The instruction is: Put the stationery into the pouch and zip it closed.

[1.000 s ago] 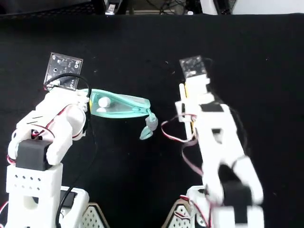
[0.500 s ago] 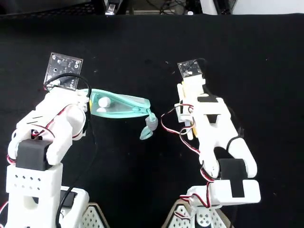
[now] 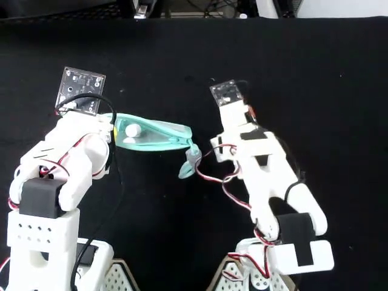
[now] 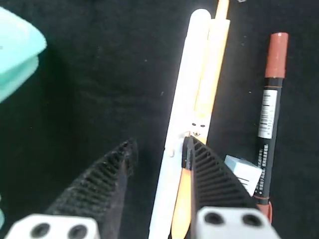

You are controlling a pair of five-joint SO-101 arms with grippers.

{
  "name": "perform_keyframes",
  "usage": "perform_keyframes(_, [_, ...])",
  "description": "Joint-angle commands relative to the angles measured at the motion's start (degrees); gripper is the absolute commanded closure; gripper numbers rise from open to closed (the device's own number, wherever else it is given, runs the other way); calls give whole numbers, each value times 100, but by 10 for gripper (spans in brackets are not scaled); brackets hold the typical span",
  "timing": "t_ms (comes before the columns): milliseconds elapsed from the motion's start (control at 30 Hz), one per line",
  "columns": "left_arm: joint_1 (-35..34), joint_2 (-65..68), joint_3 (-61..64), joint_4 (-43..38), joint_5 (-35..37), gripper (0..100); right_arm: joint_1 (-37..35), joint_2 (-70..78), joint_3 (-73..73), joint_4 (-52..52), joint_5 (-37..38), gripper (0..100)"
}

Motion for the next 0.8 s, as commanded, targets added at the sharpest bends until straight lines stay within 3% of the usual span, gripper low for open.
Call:
perform_keyframes(0, [-13, 26, 4, -79, -62, 968, -62, -101, 4, -88, 44, 839])
perform_keyframes(633, [-13, 35, 4, -88, -53, 968, 97, 1622, -1991, 1688, 457, 845])
perform_keyframes(767, [-13, 44, 4, -105, -62, 968, 114, 1613, -1982, 1679, 422, 993])
